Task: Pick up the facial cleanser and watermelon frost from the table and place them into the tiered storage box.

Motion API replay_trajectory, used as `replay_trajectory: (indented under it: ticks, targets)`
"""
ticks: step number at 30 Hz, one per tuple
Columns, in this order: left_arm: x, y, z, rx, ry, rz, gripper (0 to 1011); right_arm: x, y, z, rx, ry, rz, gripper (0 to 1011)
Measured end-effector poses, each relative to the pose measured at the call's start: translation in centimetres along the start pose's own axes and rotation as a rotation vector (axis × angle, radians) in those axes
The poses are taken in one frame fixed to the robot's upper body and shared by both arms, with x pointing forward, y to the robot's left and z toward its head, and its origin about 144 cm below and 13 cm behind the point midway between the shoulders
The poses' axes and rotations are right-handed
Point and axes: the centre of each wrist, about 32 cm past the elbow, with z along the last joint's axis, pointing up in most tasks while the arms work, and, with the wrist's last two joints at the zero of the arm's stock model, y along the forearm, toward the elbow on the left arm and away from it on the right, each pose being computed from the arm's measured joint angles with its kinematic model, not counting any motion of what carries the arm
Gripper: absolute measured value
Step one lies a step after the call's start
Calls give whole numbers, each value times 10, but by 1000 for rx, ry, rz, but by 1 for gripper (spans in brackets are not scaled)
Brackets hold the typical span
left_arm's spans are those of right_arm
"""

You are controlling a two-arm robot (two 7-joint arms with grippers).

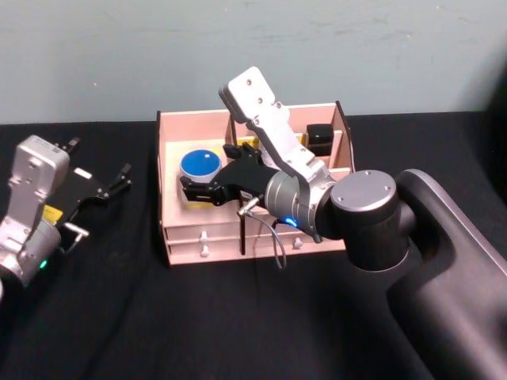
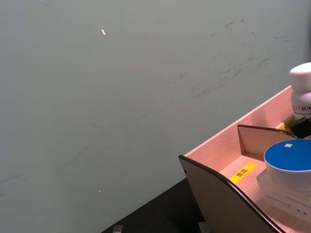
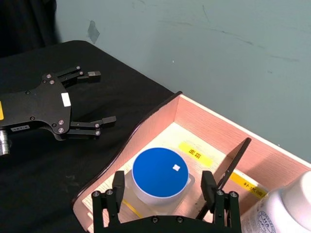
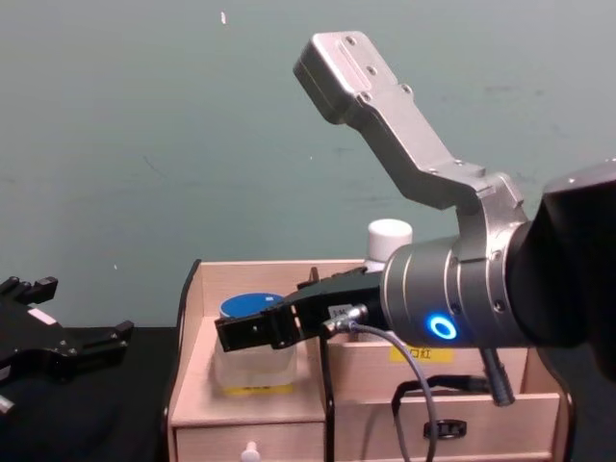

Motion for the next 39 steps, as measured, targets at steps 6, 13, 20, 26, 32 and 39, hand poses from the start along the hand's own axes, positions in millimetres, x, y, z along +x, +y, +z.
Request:
replay_trajectory:
  ticks: [6,13,20,26,32,39]
  targets:
    - [0,0,0,0,0,0,1001,-1,-6,0,43,-7,-16,1002]
    - [0,0,0,0,0,0,1001,-5,-24,6,154,-68,-29,1002]
    - [0,0,0,0,0,0,1002,-7,-45,10,278,-140,-76,1002]
    - [0,0,0,0,0,0,1001,-4,-69,7,384,-174,-151,1002]
    - [0,0,0,0,0,0,1001,8,-92,-3,435,-159,-263,1002]
    - [0,0,0,0,0,0,1001,26,-112,-21,427,-130,-408,1002]
